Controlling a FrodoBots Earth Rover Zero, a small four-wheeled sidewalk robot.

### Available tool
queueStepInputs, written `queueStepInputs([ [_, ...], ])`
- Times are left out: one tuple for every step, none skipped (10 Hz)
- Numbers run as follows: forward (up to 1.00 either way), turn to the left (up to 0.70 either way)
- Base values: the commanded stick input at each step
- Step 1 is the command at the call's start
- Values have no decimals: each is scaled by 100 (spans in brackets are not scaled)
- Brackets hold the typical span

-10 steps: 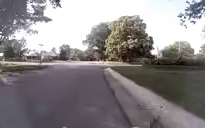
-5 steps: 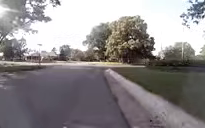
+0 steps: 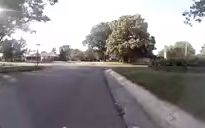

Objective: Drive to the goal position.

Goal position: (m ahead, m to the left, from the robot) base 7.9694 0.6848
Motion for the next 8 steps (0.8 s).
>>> queueStepInputs([
  [85, 0],
  [85, 0],
  [85, 0],
  [85, 0],
  [85, 0],
  [85, 0],
  [85, 10],
  [85, 27],
])
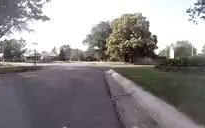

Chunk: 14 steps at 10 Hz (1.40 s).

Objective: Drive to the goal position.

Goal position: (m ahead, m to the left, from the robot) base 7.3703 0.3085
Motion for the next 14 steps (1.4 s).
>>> queueStepInputs([
  [85, 34],
  [85, 34],
  [85, 34],
  [85, 10],
  [85, 0],
  [85, 0],
  [85, 0],
  [85, 0],
  [85, 0],
  [85, 0],
  [85, 0],
  [85, 0],
  [85, 0],
  [85, -12],
])
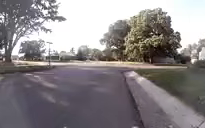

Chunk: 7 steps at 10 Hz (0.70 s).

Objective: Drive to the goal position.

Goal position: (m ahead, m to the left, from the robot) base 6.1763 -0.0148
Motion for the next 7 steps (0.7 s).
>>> queueStepInputs([
  [85, -34],
  [85, -34],
  [85, -34],
  [85, -34],
  [85, -34],
  [85, -19],
  [85, 0],
])
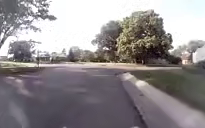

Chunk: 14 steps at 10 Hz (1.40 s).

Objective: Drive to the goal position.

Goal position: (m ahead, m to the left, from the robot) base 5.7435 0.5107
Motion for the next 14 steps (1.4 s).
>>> queueStepInputs([
  [85, 0],
  [85, 0],
  [85, 0],
  [85, 0],
  [85, 0],
  [85, 0],
  [85, 0],
  [85, 0],
  [85, 0],
  [85, 0],
  [85, 0],
  [85, 0],
  [85, 0],
  [85, 0],
])
